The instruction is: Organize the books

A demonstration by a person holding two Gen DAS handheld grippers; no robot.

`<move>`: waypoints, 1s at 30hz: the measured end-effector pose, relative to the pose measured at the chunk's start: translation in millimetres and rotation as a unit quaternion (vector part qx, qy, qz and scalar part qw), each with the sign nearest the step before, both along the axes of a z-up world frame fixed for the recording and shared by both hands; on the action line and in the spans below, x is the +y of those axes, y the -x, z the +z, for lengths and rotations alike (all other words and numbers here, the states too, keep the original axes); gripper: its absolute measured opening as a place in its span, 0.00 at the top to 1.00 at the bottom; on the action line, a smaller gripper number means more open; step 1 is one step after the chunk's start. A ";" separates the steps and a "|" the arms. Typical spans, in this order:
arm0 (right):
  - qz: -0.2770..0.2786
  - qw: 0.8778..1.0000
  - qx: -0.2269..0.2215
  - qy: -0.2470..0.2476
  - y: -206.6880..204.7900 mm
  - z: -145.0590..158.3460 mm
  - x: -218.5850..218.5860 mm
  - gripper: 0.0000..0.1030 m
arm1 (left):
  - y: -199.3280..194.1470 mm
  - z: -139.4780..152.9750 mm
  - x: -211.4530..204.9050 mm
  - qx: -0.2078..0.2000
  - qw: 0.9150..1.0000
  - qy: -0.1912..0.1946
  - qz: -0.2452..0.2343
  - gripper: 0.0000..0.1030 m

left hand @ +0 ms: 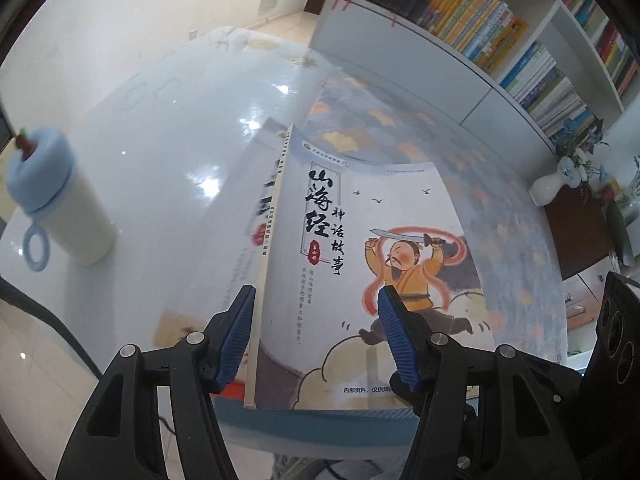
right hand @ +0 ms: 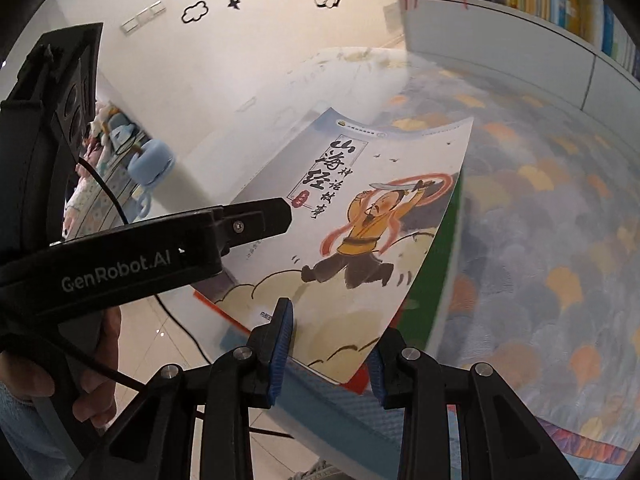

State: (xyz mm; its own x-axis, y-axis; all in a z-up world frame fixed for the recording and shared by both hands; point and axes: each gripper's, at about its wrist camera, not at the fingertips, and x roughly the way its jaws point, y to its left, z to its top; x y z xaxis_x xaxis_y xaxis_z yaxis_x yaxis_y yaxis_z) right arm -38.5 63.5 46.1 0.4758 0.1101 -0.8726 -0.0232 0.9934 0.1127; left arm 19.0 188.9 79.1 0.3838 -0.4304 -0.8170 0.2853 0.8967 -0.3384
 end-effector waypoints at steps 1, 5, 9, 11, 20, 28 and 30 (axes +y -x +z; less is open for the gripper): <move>0.000 1.000 0.003 -0.003 0.3 -2.5 2.2 0.68 | -0.8 -0.9 4.2 0.004 1.000 -0.002 0.001 0.43; 0.006 1.000 0.001 0.000 1.9 -4.0 15.1 0.69 | -1.0 0.1 10.8 0.000 1.000 -0.023 -0.007 0.43; 0.011 1.000 0.006 -0.012 -2.1 -5.8 19.4 0.61 | -4.5 3.0 17.1 0.003 0.999 -0.054 0.006 0.32; 0.022 0.997 0.049 -0.048 -6.7 -13.1 16.7 0.39 | -2.1 6.5 23.3 0.007 0.999 -0.042 0.013 0.27; 0.006 0.992 0.128 0.021 16.6 -22.7 -18.2 0.11 | 10.1 27.5 25.4 0.040 0.991 -0.119 0.053 0.22; -0.122 0.989 0.086 0.024 32.5 27.5 -111.9 0.07 | 50.4 72.5 -17.2 0.041 0.991 -0.126 0.037 0.17; -0.133 0.987 0.079 0.035 40.2 38.3 -129.6 0.00 | 59.7 76.2 -39.0 0.040 0.991 -0.124 0.031 0.17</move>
State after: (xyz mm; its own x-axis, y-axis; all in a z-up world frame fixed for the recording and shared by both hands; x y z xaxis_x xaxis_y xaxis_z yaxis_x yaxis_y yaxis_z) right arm -78.7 -66.1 84.4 0.3368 -0.0635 -0.9394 0.2520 0.9674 0.0249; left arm -40.7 149.9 155.3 0.3330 -0.1907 -0.9234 0.2087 0.9700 -0.1251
